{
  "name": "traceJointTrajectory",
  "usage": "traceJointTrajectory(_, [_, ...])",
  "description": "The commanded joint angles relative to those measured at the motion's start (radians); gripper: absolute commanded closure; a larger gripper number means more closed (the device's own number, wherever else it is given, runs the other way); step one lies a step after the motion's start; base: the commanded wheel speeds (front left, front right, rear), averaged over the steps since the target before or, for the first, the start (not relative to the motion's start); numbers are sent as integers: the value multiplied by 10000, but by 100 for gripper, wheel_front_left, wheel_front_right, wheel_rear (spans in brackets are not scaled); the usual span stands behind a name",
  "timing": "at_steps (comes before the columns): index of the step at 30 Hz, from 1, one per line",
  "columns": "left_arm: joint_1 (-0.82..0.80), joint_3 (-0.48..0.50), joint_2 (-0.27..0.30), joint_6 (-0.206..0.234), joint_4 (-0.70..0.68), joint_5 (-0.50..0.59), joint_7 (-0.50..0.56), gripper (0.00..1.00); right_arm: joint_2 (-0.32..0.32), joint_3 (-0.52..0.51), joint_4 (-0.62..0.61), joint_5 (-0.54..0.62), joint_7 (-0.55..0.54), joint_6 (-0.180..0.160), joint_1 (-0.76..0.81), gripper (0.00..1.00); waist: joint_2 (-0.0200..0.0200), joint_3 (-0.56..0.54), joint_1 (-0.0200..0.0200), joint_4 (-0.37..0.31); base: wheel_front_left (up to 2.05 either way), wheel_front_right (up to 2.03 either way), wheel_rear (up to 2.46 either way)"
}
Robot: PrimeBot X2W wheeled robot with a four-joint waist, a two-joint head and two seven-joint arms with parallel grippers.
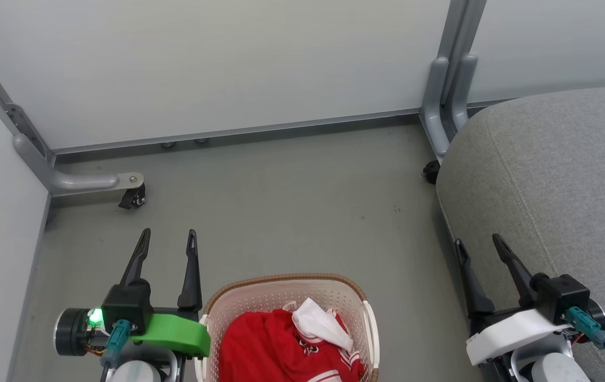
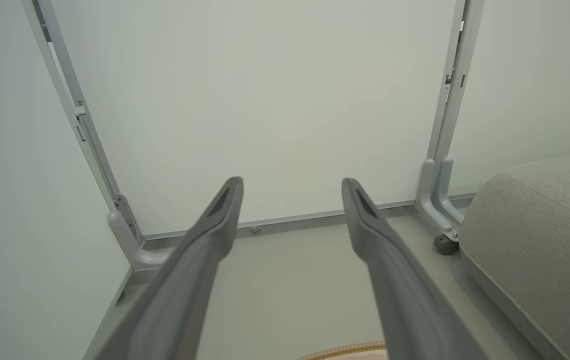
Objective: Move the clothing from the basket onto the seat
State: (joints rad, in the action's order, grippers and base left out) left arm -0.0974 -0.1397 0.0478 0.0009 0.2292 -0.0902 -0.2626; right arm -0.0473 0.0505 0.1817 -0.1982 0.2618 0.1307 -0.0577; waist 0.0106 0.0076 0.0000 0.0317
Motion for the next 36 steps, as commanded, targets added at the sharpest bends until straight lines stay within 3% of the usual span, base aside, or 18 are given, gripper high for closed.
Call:
traceJointTrajectory(1, [-156,15,58,-16,17,59,-35,0,-55,-32,40,37,49,1,-35,0,-106,0,0,-6,0,0,0])
traceJointTrajectory(21, [-214,-52,48,-152,159,-161,-35,0,-55,21,127,-43,49,1,-133,0,-106,76,0,-94,0,0,0])
traceJointTrajectory(36, [-843,-325,48,-445,360,85,-23,0,-53,177,-149,-122,48,1,-570,0,-106,992,0,-981,0,0,0])
